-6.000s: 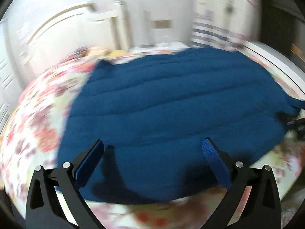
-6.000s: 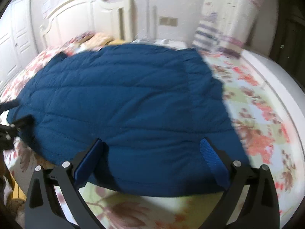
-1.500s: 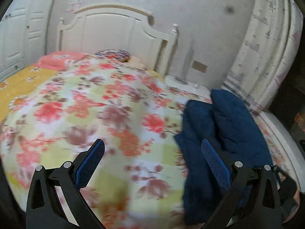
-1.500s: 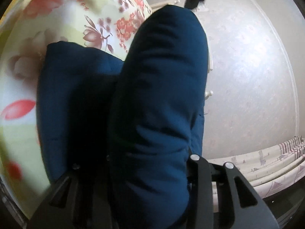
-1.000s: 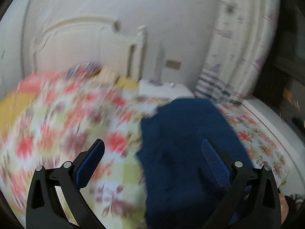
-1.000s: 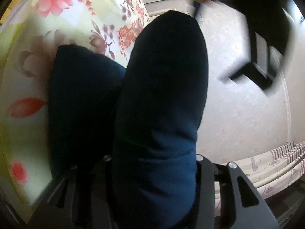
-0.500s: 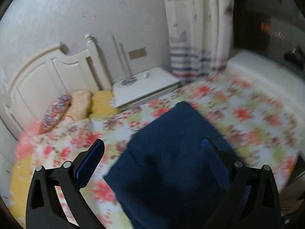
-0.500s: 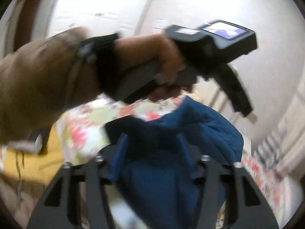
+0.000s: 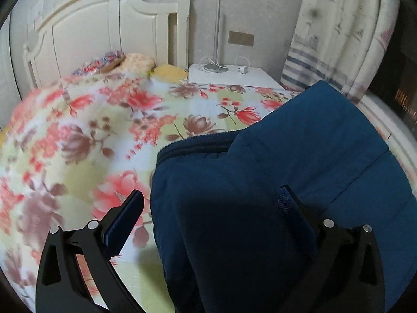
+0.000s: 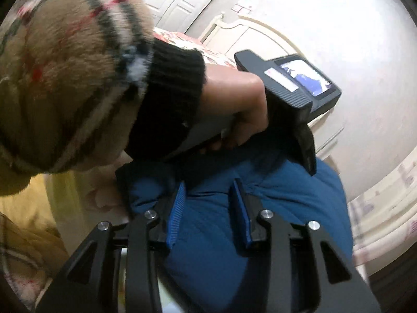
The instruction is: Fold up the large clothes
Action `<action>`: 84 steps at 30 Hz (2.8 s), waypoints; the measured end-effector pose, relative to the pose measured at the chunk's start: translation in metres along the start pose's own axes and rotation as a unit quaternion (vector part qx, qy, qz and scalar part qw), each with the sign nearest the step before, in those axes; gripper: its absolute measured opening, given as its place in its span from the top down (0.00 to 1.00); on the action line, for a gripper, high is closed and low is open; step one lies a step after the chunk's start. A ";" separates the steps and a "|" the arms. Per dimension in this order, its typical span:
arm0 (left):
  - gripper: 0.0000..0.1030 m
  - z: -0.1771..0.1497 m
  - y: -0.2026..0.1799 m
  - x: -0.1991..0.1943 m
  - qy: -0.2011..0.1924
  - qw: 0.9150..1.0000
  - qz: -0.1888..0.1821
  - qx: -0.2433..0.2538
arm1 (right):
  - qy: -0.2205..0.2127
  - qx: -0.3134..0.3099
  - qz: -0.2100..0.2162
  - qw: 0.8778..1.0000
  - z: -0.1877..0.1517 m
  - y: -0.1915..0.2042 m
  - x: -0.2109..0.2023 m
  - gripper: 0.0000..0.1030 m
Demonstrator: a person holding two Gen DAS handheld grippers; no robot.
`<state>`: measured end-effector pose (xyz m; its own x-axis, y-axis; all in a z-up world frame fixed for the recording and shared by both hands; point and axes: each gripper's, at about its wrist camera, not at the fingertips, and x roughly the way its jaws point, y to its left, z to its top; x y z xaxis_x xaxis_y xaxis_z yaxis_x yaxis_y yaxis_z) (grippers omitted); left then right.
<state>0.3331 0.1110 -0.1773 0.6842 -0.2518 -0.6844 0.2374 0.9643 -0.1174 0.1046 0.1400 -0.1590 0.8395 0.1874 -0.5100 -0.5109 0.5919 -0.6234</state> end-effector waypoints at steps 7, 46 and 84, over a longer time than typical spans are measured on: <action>0.04 -0.003 0.012 0.008 0.008 0.999 -0.033 -0.030 | -0.006 -0.011 -0.010 1.000 -0.001 0.014 -0.011 0.65; 0.04 -0.008 0.008 -0.009 -0.034 0.999 0.019 -0.034 | 0.168 0.339 0.146 0.914 -0.086 -0.298 0.171 0.75; 0.05 -0.100 -0.031 -0.173 -0.105 0.992 0.059 0.038 | 0.134 0.193 0.191 0.953 0.033 -0.219 0.139 0.71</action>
<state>0.1389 0.1332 -0.1271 0.8367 -0.1564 -0.5249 0.1932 0.9810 0.0157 0.3394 0.0628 -0.0738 0.5025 0.2707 -0.8211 -0.6199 0.7749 -0.1240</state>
